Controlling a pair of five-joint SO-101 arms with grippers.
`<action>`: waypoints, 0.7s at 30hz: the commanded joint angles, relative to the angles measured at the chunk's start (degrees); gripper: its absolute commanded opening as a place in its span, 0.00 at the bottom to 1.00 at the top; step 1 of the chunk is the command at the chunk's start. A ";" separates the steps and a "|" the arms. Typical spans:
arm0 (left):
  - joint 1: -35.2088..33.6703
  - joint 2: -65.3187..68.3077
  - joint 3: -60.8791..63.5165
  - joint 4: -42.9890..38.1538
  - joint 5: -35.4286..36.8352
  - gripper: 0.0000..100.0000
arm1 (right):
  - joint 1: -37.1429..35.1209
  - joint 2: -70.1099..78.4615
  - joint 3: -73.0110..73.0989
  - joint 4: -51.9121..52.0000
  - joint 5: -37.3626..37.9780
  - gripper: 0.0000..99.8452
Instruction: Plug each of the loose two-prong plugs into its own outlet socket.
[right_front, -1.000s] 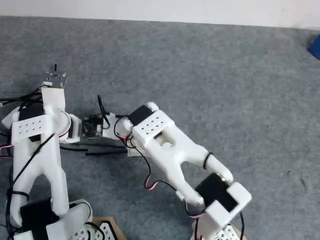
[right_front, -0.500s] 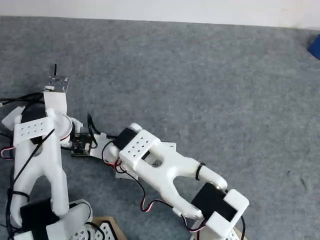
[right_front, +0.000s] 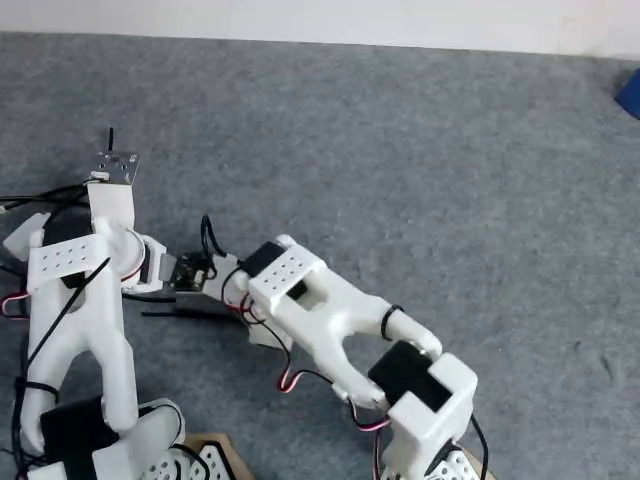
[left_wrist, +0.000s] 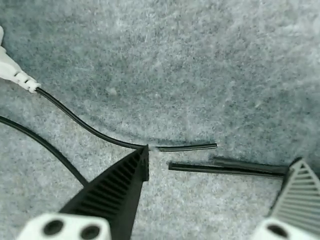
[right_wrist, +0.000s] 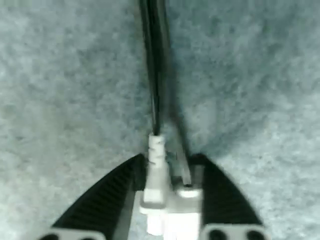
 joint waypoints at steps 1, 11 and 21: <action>-0.13 -0.48 -0.13 -0.70 -0.35 0.40 | 0.40 -0.84 -2.07 2.42 0.26 0.01; 0.13 -0.48 -0.04 -0.79 -0.35 0.40 | -0.48 -1.27 -6.29 -2.95 -9.41 0.01; 1.01 -0.48 0.04 -0.79 -0.44 0.40 | 3.03 -0.84 -13.05 -1.89 -10.64 0.02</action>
